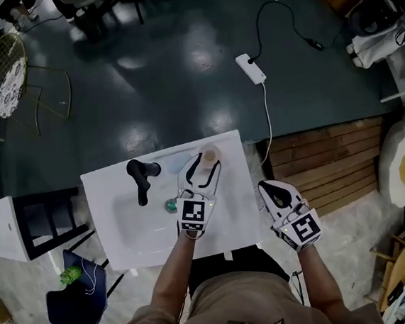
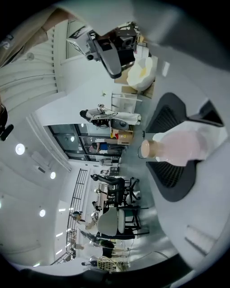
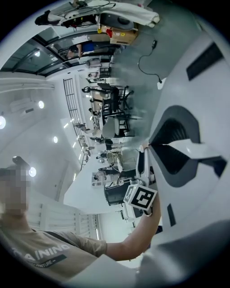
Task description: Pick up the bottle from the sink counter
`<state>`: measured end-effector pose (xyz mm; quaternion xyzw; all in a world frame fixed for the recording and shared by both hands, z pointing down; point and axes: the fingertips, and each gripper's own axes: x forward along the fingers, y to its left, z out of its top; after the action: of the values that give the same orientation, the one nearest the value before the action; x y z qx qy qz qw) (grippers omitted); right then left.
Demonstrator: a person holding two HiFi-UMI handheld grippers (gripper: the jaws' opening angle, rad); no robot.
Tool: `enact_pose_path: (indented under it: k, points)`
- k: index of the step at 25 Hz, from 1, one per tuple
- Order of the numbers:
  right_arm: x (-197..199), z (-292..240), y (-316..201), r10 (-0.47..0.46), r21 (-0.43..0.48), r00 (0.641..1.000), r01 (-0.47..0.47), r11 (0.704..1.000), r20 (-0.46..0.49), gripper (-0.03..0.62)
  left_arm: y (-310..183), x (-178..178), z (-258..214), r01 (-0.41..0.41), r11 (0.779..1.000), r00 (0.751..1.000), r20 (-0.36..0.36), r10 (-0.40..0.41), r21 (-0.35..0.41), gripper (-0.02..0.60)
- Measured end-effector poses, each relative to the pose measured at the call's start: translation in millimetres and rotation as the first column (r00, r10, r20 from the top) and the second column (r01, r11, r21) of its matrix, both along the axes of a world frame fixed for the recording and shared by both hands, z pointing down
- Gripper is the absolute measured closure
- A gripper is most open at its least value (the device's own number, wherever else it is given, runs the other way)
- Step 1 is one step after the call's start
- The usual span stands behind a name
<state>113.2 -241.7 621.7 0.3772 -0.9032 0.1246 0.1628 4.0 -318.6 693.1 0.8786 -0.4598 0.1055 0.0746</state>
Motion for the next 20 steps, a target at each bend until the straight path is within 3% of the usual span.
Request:
enact_pose_path:
  k: [4,8,11,20]
  points:
    - [3,6,-5,0.003,-0.008,1.000,-0.003,1.000,0.000,0.583,-6,-1,1,0.013,0.999,1.000,0.016,-0.014,0.030,0.396]
    - [3,9,-9,-0.006,-0.014,1.000,0.006,1.000,-0.001,0.583,-11,0,3,0.017,0.999,1.000,-0.007,-0.016,0.034,0.402]
    - [7,13,-14,-0.007,-0.015,1.000,0.007,1.000,-0.004,0.583,-12,6,3,0.013,0.999,1.000,-0.018,-0.012,0.047,0.442]
    - [12,22,-18,-0.011,-0.037,1.000,0.010,0.999,-0.007,0.583,-11,5,2,0.052,0.997,0.997,-0.057,-0.048,0.062,0.446]
